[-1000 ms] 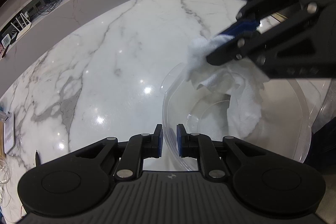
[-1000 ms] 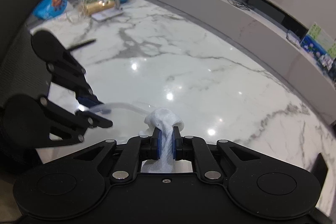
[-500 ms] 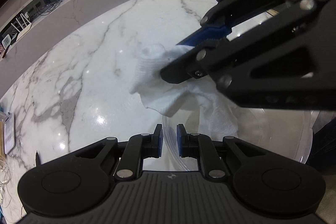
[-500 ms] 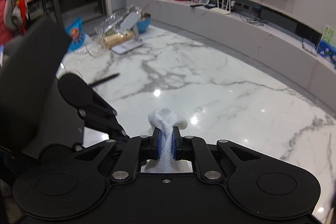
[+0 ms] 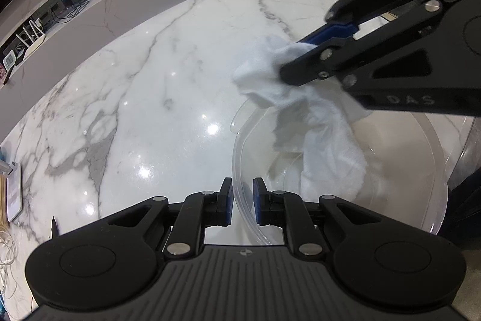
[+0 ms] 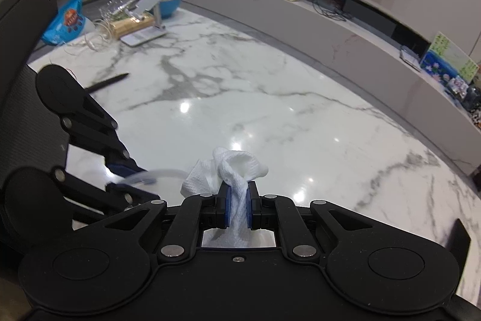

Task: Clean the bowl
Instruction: 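Hold the bowl rim with the left gripper while the right gripper wipes the rim area, then hold the bowl rim with the left gripper while the right gripper scrubs the inner wall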

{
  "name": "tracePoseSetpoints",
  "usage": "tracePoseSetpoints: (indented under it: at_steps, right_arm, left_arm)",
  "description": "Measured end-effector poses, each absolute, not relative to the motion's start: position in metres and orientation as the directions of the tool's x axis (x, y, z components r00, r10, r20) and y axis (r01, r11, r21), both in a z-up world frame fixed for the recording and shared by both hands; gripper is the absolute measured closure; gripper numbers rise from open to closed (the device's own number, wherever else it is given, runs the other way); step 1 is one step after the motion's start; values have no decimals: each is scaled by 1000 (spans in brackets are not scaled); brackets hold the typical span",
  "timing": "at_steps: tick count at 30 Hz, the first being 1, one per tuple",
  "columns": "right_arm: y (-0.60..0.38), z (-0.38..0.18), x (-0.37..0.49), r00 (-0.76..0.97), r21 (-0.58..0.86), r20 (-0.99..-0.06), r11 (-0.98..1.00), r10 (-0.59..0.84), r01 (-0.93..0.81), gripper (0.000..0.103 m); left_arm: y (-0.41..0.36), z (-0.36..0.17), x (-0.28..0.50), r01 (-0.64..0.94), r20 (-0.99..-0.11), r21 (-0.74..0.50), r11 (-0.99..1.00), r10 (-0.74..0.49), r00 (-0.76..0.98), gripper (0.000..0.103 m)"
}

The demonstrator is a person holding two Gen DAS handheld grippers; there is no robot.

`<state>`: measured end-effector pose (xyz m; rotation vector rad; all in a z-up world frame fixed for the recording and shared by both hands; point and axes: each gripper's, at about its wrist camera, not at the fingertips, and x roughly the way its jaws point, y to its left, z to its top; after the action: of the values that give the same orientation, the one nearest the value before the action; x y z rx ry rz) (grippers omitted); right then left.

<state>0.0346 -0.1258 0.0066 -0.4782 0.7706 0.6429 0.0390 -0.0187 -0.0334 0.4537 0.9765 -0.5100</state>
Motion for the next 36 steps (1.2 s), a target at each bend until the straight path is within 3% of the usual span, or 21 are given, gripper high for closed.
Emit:
tracePoseSetpoints:
  at_steps: [19,36]
  right_arm:
    - [-160,10,13,535,-201,-806,735,252,-648,95]
    - [-179,17,-16,468,-174,-848,702,250,-690,95]
  left_arm:
    - [-24,-34,38,595,-863,156,789,-184,471,90]
    - [-28,-36,40,593,-862,169,787,-174,476,90]
